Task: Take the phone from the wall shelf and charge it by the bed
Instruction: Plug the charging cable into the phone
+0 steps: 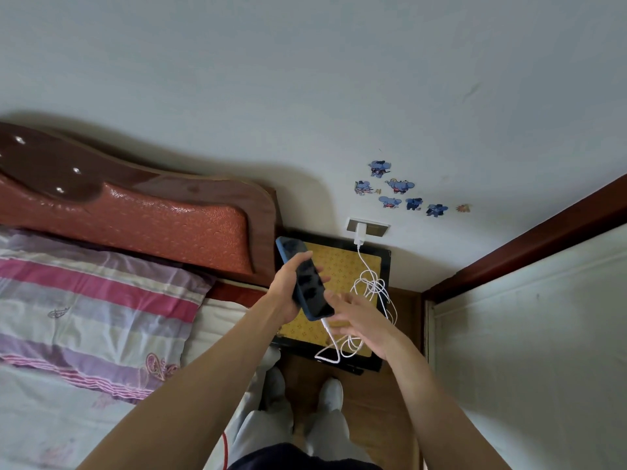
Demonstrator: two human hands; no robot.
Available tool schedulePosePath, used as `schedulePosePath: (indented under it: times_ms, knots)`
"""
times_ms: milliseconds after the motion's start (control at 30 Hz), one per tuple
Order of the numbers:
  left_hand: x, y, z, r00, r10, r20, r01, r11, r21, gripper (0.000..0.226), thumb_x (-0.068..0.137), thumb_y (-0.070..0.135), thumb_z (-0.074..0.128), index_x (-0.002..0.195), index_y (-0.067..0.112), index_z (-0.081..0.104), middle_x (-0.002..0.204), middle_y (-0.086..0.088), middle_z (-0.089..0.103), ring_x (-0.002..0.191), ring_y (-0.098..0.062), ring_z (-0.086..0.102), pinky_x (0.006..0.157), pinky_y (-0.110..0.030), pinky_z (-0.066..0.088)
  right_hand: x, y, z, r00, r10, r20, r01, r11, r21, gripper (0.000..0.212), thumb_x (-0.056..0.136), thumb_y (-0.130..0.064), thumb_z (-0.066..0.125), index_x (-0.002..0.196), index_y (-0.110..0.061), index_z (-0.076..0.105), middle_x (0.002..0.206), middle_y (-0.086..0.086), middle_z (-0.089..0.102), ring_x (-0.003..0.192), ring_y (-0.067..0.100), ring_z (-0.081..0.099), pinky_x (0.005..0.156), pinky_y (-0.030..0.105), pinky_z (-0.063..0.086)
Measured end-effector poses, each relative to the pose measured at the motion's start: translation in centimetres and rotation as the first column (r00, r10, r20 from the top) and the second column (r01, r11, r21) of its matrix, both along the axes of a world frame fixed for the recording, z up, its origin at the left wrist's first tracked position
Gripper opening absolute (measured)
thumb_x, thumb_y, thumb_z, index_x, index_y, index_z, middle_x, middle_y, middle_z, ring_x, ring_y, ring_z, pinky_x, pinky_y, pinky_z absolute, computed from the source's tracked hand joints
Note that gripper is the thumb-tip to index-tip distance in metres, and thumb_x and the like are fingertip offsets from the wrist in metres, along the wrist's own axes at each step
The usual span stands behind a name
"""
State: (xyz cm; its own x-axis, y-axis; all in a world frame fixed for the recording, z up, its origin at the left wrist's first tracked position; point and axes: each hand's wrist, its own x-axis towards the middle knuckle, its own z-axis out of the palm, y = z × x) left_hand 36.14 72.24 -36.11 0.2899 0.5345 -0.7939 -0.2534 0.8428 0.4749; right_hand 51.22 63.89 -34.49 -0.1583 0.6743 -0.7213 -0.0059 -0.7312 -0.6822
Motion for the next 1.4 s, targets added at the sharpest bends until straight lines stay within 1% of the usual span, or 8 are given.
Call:
schedulePosePath:
  times_ms: [100,233,367,533,633,767,1100,1400]
  knots:
    - [0.2,-0.3,-1.1,1.0,-0.001,-0.013,0.0,0.998,-0.06,0.049,0.073,0.041,0.078,0.104,0.005,0.066,0.095,-0.011,0.066,0.079,-0.026,0.066,0.077,-0.038,0.058,-1.0,1.5,-0.1,0.998,0.06,-0.029,-0.058,0.997,0.042,0.069,0.094,-0.034,0.07,0.151,-0.011,0.039,0.126,0.009,0.068,0.101,0.013,0.072,0.074,0.021,0.059]
    - [0.2,-0.8,-3.0,0.999,-0.012,-0.043,0.006,0.992,-0.129,0.048,0.067,0.043,0.083,0.094,0.007,0.068,0.087,-0.005,0.064,0.075,-0.021,0.064,0.069,-0.034,0.056,-2.8,2.5,-2.2,0.974,0.188,0.125,-0.194,0.98,0.042,0.053,0.09,-0.032,0.077,0.135,-0.018,0.052,0.12,0.009,0.07,0.113,0.028,0.07,0.099,0.043,0.058]
    - [-1.1,-0.9,-5.3,0.999,-0.053,0.0,0.052,0.982,-0.18,0.061,0.062,0.045,0.086,0.103,0.006,0.066,0.089,-0.007,0.067,0.077,-0.022,0.069,0.07,-0.035,0.058,-3.4,2.7,-6.0,0.987,0.127,0.101,-0.117,0.988,-0.098,0.058,0.081,-0.038,0.084,0.126,-0.025,0.05,0.119,0.007,0.069,0.109,0.025,0.071,0.093,0.046,0.06]
    - [-3.1,0.1,-8.7,0.999,-0.031,-0.039,0.022,0.977,-0.212,0.065,0.078,0.049,0.073,0.13,0.012,0.06,0.129,-0.014,0.064,0.115,-0.031,0.064,0.097,-0.044,0.052,-4.8,4.3,-11.6,0.956,0.173,0.239,-0.128,0.973,-0.191,0.087,0.067,-0.043,0.092,0.137,-0.02,0.048,0.114,0.0,0.066,0.103,0.022,0.069,0.089,0.047,0.06]
    - [-4.0,1.6,-10.4,0.956,-0.146,-0.254,0.099,0.977,-0.187,0.06,0.09,0.049,0.059,0.138,0.014,0.053,0.137,-0.009,0.057,0.127,-0.028,0.052,0.097,-0.044,0.041,-6.0,6.1,-15.1,0.909,0.186,0.374,-0.117,0.973,-0.199,0.083,0.066,-0.043,0.093,0.13,-0.016,0.048,0.109,-0.002,0.064,0.083,0.01,0.06,0.064,0.027,0.048]
    - [-5.2,3.8,-13.3,0.884,-0.251,-0.394,0.212,0.967,-0.142,0.038,0.099,0.044,0.047,0.103,0.012,0.067,0.112,-0.01,0.063,0.123,-0.028,0.052,0.092,-0.034,0.038,-7.3,8.2,-20.1,0.714,0.302,0.632,-0.221,0.953,-0.206,0.094,0.063,-0.055,0.088,0.136,-0.013,0.046,0.129,0.009,0.061,0.106,0.029,0.065,0.07,0.029,0.047]
    - [-8.0,5.1,-19.7,0.562,-0.537,-0.628,0.611,0.782,-0.122,0.066,0.093,0.049,0.047,0.148,0.013,0.042,0.151,-0.013,0.046,0.137,-0.031,0.043,0.103,-0.033,0.036,-8.9,9.2,-26.8,0.253,0.319,0.913,-0.296,0.925,-0.24,0.097,0.073,-0.074,0.067,0.136,-0.002,0.049,0.13,0.016,0.059,0.119,0.035,0.059,0.099,0.041,0.046]
    - [-7.3,7.0,-20.6,0.392,-0.542,-0.743,0.783,0.621,-0.039,0.048,0.088,0.027,0.052,0.132,0.01,0.054,0.125,-0.013,0.063,0.118,-0.03,0.057,0.081,-0.029,0.041,-9.7,7.8,-27.7,0.197,0.318,0.927,-0.287,0.923,-0.256,0.102,0.076,-0.066,0.073,0.145,0.001,0.037,0.141,0.018,0.049,0.128,0.031,0.052,0.09,0.041,0.059]
